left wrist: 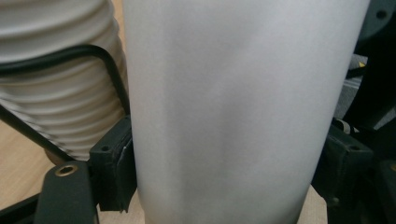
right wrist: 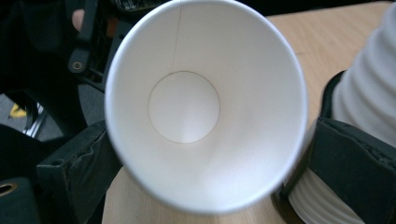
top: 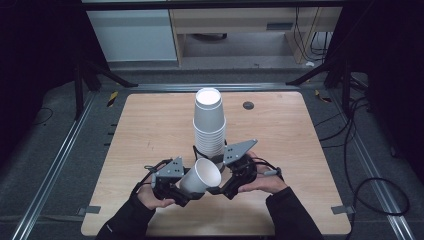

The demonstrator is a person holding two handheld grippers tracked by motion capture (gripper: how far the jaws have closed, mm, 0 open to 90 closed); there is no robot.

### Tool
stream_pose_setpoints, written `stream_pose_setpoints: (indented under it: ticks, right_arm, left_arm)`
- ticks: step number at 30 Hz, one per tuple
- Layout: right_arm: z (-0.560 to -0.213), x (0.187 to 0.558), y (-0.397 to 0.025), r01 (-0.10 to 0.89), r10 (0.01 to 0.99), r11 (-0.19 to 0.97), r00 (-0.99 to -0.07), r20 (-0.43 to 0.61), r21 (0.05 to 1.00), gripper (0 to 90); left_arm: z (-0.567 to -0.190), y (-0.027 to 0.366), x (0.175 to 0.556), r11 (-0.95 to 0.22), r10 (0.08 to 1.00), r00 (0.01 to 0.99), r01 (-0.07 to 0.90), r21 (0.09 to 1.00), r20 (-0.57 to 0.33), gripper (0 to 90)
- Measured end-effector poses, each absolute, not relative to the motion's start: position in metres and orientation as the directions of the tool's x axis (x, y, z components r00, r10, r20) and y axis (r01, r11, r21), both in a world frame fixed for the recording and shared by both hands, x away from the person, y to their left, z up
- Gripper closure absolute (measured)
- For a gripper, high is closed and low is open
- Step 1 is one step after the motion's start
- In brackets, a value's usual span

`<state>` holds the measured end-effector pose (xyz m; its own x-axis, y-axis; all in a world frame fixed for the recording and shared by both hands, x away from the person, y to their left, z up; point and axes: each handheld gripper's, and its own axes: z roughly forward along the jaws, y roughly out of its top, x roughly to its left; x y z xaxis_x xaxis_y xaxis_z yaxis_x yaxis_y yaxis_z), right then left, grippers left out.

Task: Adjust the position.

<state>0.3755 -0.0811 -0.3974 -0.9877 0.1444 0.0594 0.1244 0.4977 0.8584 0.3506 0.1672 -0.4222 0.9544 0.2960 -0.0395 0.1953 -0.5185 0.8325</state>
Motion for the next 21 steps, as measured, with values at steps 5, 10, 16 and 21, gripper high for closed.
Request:
stream_pose_setpoints:
  ticks: [5, 10, 16, 21]
  right_arm:
    - [-0.398, 0.373, -0.095, 0.154, 0.179, 0.440, -0.980, 0.082, 0.885, 3.8]
    - [-0.403, 0.371, -0.100, 0.180, 0.195, 0.410, -0.975, 0.107, 0.894, 3.9]
    - [-0.406, 0.371, -0.095, 0.192, 0.192, 0.405, -0.974, 0.122, 0.894, 4.0]
    - [-0.410, 0.372, -0.087, 0.205, 0.183, 0.397, -0.973, 0.142, 0.894, 4.3]
  left_arm:
    - [-0.424, 0.168, 0.351, -0.465, 0.315, 0.948, 0.196, 0.863, -0.046, 21.1]
    - [-0.427, 0.163, 0.349, -0.438, 0.322, 0.945, 0.195, 0.877, -0.049, 21.1]
    - [-0.431, 0.157, 0.348, -0.431, 0.318, 0.946, 0.201, 0.880, -0.060, 21.1]
    - [-0.433, 0.152, 0.346, -0.429, 0.311, 0.949, 0.192, 0.883, -0.055, 21.1]
